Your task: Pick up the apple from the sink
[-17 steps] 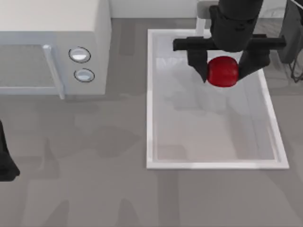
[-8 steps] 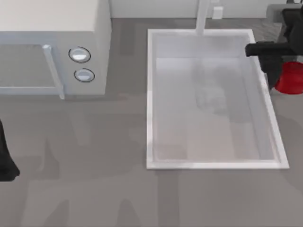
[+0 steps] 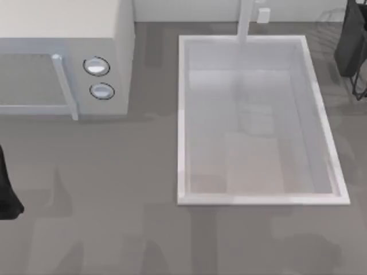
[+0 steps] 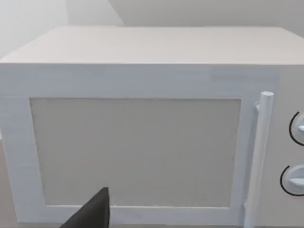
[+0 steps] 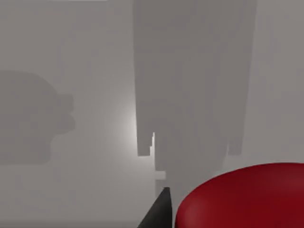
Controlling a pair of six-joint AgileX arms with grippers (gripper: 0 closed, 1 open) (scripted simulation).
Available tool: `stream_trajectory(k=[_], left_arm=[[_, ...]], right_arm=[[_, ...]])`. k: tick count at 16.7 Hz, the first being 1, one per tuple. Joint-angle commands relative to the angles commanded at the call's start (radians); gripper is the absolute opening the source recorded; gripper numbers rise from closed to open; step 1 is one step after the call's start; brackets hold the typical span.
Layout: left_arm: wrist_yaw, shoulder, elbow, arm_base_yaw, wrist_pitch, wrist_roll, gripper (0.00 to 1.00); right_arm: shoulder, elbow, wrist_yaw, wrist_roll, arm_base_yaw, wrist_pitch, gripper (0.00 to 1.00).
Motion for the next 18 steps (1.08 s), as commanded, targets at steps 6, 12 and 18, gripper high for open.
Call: stream_trajectory(k=[6, 12, 18], left_arm=[[0.000, 0.000, 0.000, 0.000, 0.000, 0.000, 1.00], [0.000, 0.000, 0.000, 0.000, 0.000, 0.000, 1.00], [0.000, 0.000, 0.000, 0.000, 0.000, 0.000, 1.00]], right_arm=[[-0.056, -0.057, -0.002, -0.044, -0.044, 0.013, 0.00], [-0.032, -0.156, -0.002, -0.040, -0.039, 0.127, 0.00], [0.019, -0.394, -0.002, -0.037, -0.038, 0.434, 0.00]])
